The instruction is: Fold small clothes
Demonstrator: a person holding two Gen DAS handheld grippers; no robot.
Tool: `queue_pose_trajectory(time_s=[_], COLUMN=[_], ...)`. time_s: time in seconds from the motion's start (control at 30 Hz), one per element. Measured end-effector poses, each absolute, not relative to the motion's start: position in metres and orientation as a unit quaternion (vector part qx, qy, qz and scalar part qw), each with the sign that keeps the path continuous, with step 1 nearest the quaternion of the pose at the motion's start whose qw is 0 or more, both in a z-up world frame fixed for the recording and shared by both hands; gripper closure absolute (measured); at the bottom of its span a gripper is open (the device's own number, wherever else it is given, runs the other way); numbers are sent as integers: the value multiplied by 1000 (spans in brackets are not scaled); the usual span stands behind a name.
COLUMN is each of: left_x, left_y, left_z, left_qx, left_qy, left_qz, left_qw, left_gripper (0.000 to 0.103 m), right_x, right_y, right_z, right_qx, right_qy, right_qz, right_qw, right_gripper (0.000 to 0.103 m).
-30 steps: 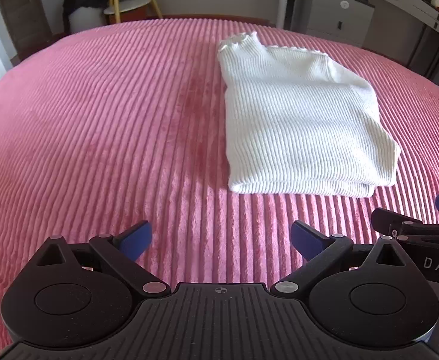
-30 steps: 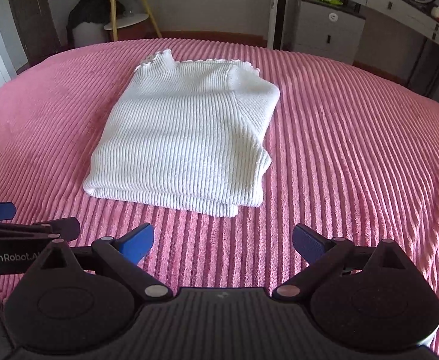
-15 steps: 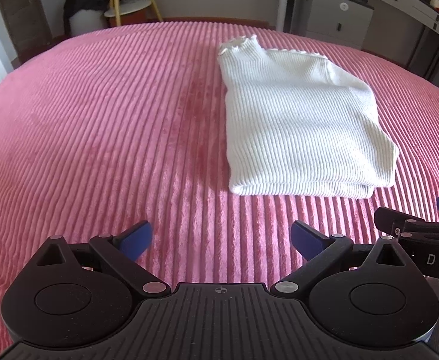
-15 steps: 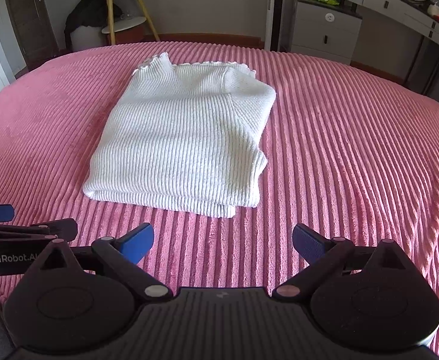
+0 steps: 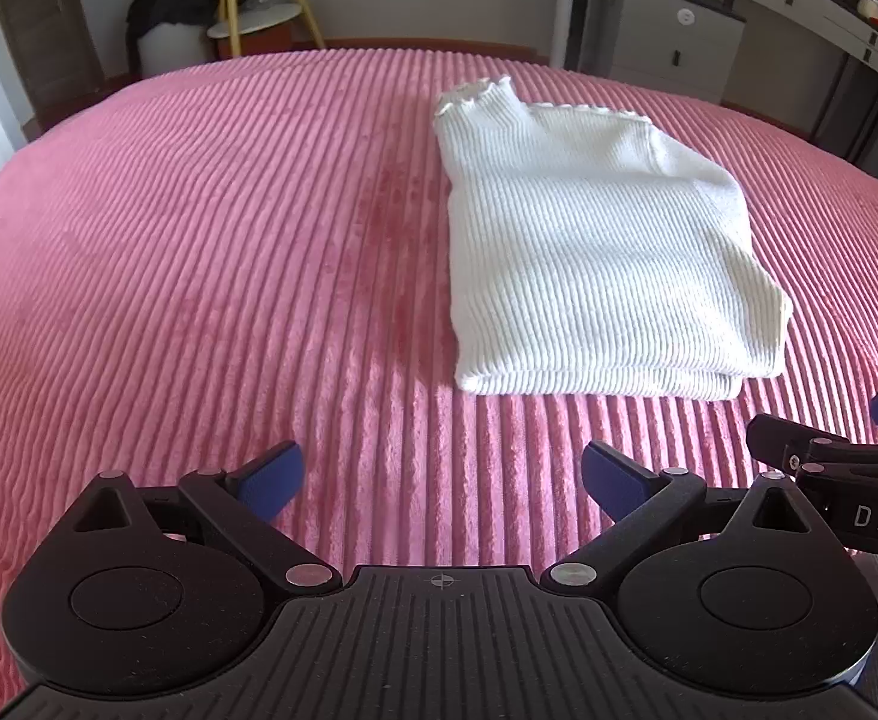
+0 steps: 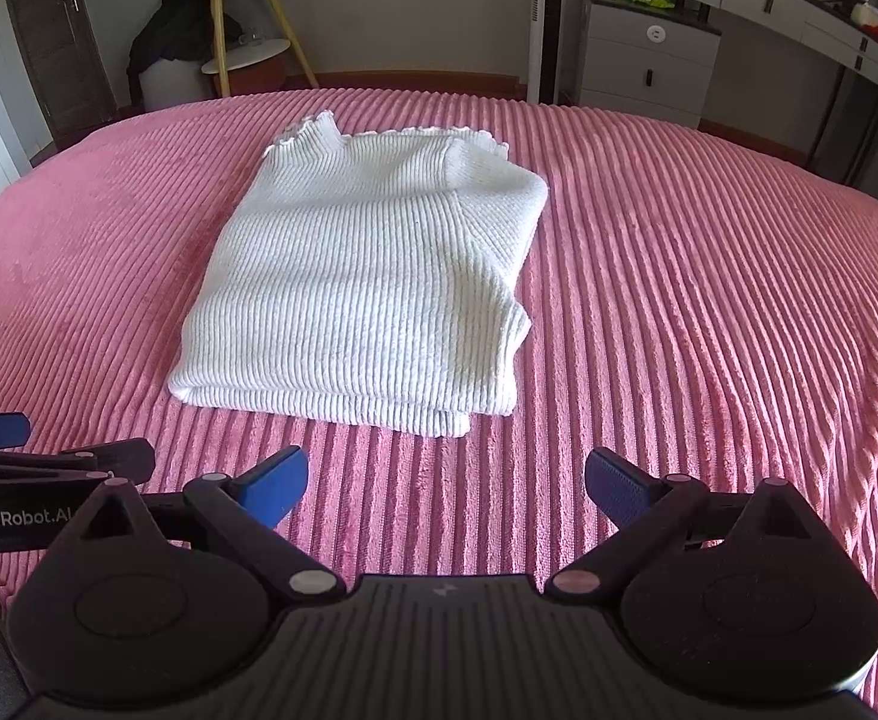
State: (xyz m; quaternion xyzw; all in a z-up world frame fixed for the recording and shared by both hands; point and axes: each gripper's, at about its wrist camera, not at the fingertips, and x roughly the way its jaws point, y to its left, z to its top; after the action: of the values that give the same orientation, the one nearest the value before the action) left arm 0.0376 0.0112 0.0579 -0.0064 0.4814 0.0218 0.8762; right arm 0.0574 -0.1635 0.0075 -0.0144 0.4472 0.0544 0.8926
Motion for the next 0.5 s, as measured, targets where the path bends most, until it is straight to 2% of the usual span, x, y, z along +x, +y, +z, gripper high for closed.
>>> queue_pose_trajectory(time_s=[0.5], left_x=[36], left_y=[10], left_z=[62], left_qx=[-5], left_qy=[478], left_qz=[21], left_qw=[878], left_gripper=[2], right_x=[55], right_y=[-168], right_z=[11], right_qx=[-6], right_qy=[442], right_qz=[56], right_qw=[895], right_gripper=[4])
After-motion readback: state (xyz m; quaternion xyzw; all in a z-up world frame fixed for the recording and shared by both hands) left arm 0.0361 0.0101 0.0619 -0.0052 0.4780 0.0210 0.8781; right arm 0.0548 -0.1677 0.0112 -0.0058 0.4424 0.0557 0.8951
